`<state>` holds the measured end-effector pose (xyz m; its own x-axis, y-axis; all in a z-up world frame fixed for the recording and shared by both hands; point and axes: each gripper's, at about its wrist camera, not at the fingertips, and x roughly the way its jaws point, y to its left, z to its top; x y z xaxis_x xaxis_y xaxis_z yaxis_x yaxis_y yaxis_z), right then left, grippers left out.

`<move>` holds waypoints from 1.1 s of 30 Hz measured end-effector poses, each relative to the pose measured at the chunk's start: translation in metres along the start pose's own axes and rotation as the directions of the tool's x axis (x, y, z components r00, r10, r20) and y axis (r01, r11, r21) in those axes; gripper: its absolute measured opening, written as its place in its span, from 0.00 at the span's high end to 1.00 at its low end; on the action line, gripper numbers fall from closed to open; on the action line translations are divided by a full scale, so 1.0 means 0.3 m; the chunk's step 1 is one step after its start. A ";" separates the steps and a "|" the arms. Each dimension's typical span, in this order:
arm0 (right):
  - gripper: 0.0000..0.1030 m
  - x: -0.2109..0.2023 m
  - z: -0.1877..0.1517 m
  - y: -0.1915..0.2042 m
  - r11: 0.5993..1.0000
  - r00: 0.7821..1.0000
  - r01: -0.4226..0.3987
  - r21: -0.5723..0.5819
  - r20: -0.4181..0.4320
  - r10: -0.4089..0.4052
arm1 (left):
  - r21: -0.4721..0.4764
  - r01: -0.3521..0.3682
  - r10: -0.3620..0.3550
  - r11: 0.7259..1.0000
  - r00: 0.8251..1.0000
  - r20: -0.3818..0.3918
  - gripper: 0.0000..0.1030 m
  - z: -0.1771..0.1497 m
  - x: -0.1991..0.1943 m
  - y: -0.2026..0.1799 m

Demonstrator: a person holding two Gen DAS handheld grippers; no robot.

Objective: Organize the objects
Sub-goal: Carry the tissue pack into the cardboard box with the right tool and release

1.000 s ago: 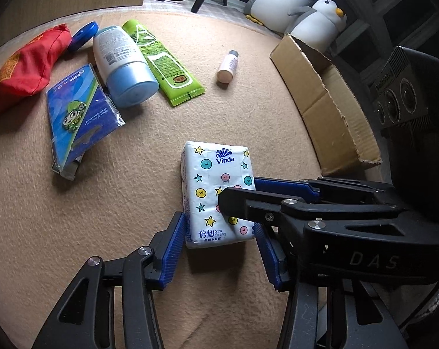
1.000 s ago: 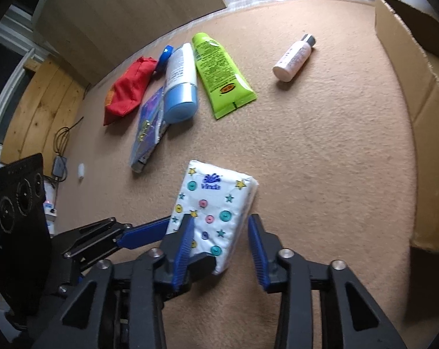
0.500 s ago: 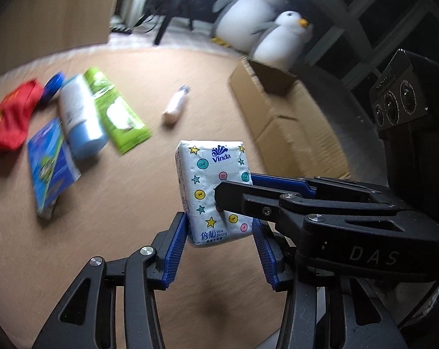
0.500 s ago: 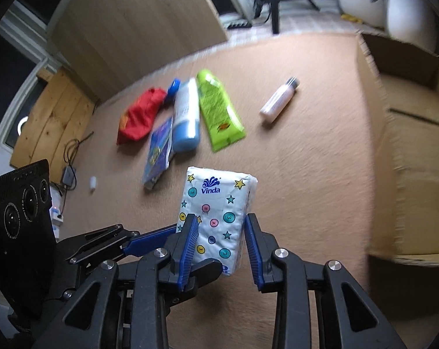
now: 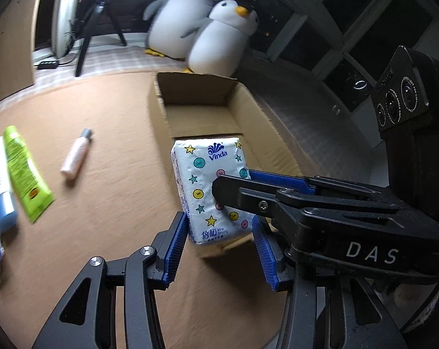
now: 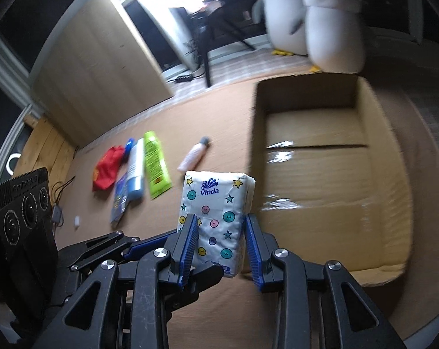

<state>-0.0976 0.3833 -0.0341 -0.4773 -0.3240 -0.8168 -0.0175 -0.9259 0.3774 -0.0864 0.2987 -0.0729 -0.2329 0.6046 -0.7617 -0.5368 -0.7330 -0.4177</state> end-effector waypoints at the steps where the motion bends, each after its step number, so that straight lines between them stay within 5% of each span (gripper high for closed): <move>1: 0.71 -0.010 0.004 -0.024 1.000 1.000 0.006 0.004 0.002 -0.006 | 0.001 0.001 -0.001 1.000 1.000 -0.004 0.52 0.009 0.014 -0.009; 8: 0.71 -0.015 0.033 -0.121 0.999 0.999 0.035 0.029 0.006 -0.035 | 0.030 -0.012 0.012 0.999 1.000 -0.024 0.51 0.039 0.081 -0.053; 12: 0.70 -0.021 0.034 -0.139 0.998 0.999 0.047 0.039 0.014 -0.047 | 0.033 -0.029 0.030 0.999 0.999 -0.023 0.35 0.037 0.076 -0.053; 15: 0.54 -0.025 0.033 -0.143 0.997 0.998 0.064 0.047 0.016 -0.065 | 0.029 -0.034 0.034 0.999 0.999 -0.016 0.30 0.033 0.059 -0.042; 20: 0.51 -0.038 0.028 -0.137 0.996 0.997 0.067 0.058 0.030 -0.069 | -0.002 -0.039 0.039 0.999 0.999 -0.010 0.30 0.017 0.015 0.001; 33: 0.51 -0.037 -0.029 -0.024 0.998 0.999 0.035 0.054 0.039 -0.037 | -0.181 -0.185 0.190 0.966 0.982 0.009 0.30 -0.087 -0.215 0.332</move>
<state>-0.0846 0.3920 -0.0316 -0.5103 -0.2818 -0.8125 -0.0811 -0.9248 0.3717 -0.1036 0.1787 -0.0784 -0.3383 0.4571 -0.8226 -0.3285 -0.8765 -0.3520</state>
